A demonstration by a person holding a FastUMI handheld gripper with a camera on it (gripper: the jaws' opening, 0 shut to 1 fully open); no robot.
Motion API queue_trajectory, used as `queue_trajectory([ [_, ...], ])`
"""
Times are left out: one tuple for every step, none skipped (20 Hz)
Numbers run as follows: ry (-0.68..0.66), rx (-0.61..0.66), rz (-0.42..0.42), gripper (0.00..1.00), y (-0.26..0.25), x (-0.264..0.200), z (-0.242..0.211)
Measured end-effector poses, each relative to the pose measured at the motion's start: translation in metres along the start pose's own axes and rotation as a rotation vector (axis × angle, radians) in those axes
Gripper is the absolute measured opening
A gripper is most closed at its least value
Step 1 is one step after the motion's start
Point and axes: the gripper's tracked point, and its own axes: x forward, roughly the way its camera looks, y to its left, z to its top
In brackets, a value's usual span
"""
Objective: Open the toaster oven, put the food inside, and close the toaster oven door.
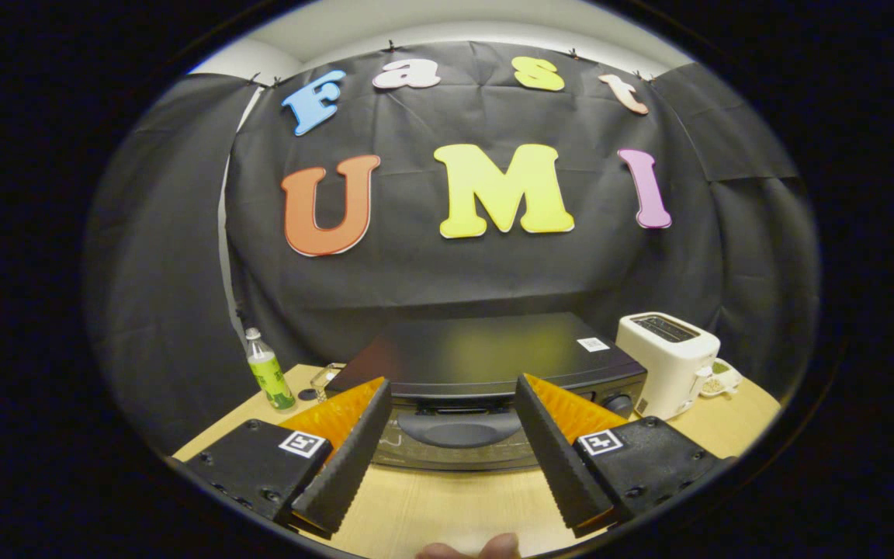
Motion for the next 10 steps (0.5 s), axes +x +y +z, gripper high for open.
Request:
queue_trajectory([
  [-0.002,-0.008,-0.012,1.0,-0.002,0.006,-0.002],
  [-0.005,-0.012,-0.024,1.0,-0.005,0.011,-0.004],
  [-0.004,-0.009,-0.031,1.0,-0.008,0.017,-0.007],
  [0.014,0.0,-0.032,1.0,-0.01,0.022,-0.016],
  [0.031,0.011,-0.035,1.0,-0.013,0.027,-0.024],
  [0.057,0.021,-0.053,1.0,-0.02,0.03,-0.034],
  [0.023,0.011,-0.05,1.0,-0.02,0.03,-0.031],
  [0.04,-0.007,-0.06,1.0,-0.021,0.029,-0.034],
  [0.036,-0.052,-0.065,1.0,-0.019,0.028,-0.035],
  [0.045,-0.069,-0.069,1.0,-0.02,0.028,-0.039],
])
